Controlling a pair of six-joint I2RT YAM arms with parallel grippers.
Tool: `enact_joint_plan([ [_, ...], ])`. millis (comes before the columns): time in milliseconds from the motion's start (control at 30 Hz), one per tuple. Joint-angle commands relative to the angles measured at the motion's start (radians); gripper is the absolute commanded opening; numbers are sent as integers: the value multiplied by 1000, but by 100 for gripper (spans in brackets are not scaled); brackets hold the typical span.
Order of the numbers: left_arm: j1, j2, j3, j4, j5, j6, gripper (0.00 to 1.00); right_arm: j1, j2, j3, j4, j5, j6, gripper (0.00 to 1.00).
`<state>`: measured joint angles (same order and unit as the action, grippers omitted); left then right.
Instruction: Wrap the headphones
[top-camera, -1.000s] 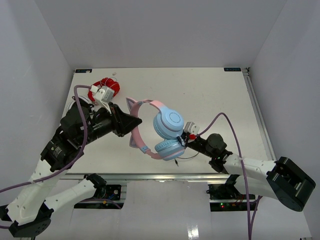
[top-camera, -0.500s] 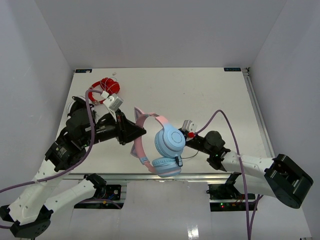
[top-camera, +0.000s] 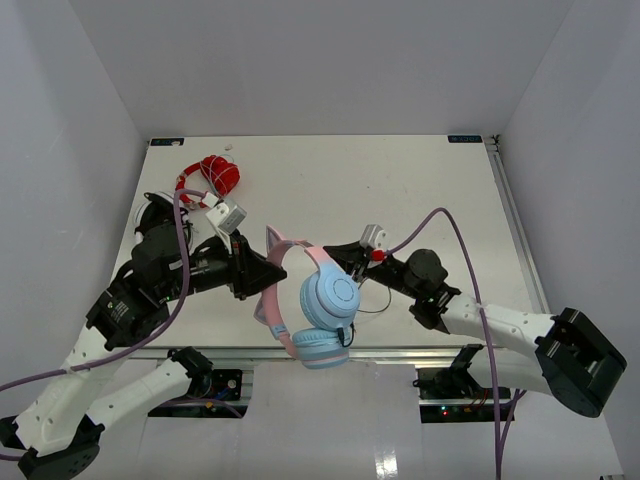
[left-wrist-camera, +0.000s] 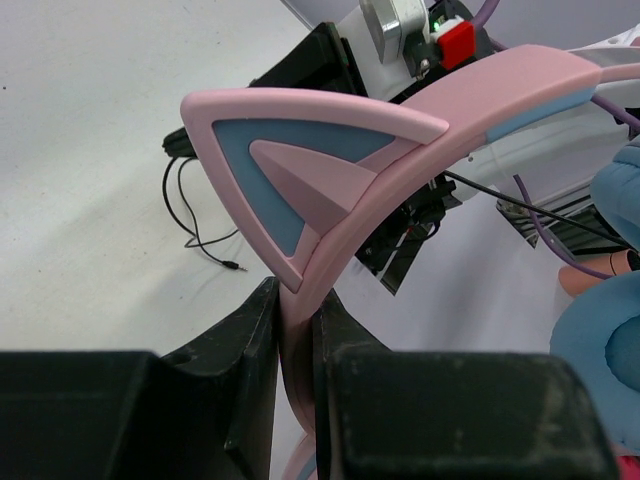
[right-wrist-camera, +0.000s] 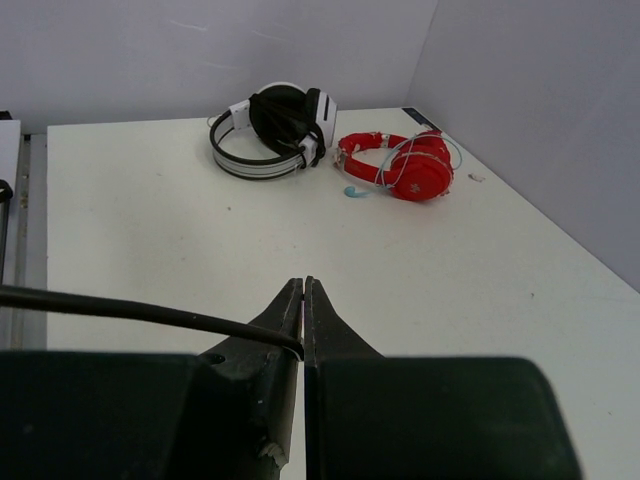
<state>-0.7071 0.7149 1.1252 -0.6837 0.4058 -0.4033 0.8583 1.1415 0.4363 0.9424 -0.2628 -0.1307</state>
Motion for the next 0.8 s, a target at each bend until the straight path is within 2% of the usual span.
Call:
enact_joint_plan([
  [0, -4, -28, -1, 19, 28, -16, 0, -13, 29, 63, -6, 61, -14, 8],
  [400, -5, 8, -31, 88, 144, -49, 0, -16, 194, 166, -21, -43, 20, 8],
  [533, -6, 41, -58, 96, 159, -25, 0, -16, 202, 184, -46, -62, 1, 8],
  [667, -5, 95, -50, 9, 121, 76, 0, -17, 148, 218, -193, -39, -82, 8],
  [767, -5, 118, -41, -65, 65, 144, 0, -19, 107, 266, -365, 9, -173, 8],
])
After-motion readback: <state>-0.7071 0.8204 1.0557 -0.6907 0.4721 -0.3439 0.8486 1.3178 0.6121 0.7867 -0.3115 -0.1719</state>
